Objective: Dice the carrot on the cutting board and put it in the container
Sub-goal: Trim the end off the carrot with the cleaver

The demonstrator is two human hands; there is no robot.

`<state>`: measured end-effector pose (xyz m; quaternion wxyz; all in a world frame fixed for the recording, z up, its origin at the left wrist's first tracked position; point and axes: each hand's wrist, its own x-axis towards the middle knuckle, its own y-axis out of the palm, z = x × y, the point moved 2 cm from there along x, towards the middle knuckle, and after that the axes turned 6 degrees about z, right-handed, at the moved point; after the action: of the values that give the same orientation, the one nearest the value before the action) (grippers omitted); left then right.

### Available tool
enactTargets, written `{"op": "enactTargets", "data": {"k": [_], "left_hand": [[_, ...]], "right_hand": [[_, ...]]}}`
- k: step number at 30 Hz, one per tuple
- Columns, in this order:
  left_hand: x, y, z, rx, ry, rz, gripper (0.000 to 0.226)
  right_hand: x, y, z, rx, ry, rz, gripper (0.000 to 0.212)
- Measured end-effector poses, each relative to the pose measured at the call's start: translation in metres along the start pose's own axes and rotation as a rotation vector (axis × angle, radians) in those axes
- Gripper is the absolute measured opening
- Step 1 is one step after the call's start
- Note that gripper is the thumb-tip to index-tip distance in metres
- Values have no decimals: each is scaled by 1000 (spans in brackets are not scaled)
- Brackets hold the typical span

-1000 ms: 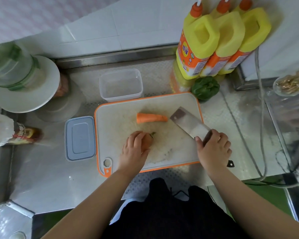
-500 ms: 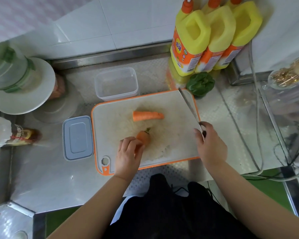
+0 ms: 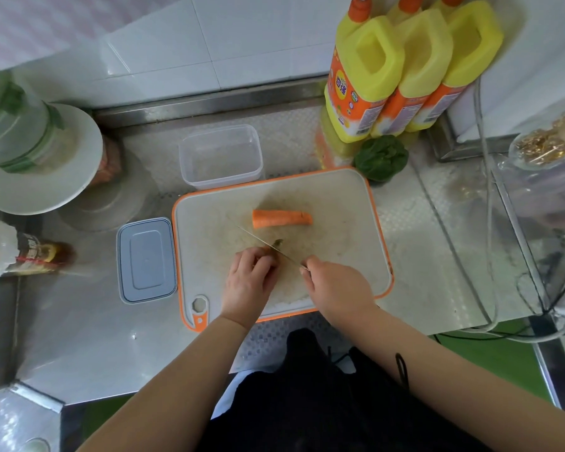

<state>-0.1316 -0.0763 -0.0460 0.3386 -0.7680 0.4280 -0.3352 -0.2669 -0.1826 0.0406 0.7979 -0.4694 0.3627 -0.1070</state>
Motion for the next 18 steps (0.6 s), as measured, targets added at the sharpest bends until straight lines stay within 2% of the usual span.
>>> {"op": "enactTargets", "data": {"k": [8, 13, 18], "left_hand": [[3, 3, 3, 5, 29, -4, 13], [2, 10, 5, 48, 103, -34, 13], [3, 9, 7, 58, 153, -25, 13]], "right_hand": [[-3, -5, 4, 35, 5, 58, 31], [3, -12, 8, 0, 98, 128, 9], [12, -15, 14, 2, 123, 192, 14]]}}
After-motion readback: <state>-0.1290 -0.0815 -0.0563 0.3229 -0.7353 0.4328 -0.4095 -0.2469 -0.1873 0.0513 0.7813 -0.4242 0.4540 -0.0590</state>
